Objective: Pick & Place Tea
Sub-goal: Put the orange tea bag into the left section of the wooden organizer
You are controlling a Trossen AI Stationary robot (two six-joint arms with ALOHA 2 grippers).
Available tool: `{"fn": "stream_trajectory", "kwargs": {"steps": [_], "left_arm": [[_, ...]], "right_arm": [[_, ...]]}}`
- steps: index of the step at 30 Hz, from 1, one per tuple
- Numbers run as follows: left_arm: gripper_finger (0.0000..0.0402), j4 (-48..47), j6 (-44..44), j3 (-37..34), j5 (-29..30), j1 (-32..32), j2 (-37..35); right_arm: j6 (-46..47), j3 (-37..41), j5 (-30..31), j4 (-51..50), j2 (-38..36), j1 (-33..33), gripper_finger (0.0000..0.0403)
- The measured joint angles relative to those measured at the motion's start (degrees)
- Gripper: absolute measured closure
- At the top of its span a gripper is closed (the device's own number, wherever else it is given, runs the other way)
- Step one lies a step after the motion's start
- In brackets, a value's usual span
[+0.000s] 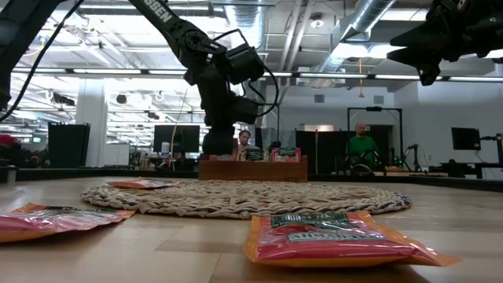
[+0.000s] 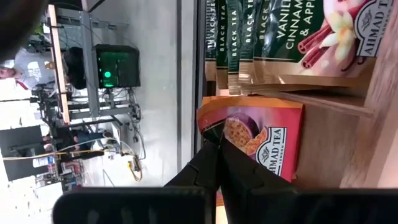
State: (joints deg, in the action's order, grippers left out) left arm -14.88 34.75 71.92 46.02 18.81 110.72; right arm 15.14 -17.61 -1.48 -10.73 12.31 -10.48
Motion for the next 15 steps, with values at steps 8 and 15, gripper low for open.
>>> {"fn": "stream_trajectory", "kwargs": {"steps": [8, 15], "left_arm": [[0.0401, -2.3, -1.9, 0.0, -0.5, 0.0, 0.0], [0.0401, -4.1, -2.2, 0.0, -0.7, 0.0, 0.0]], "right_arm": [[0.0, 0.0, 0.0, 0.0, 0.0, 0.0, 0.0273], [0.0, 0.0, 0.0, 0.0, 0.0, 0.0, 0.0273]]}}
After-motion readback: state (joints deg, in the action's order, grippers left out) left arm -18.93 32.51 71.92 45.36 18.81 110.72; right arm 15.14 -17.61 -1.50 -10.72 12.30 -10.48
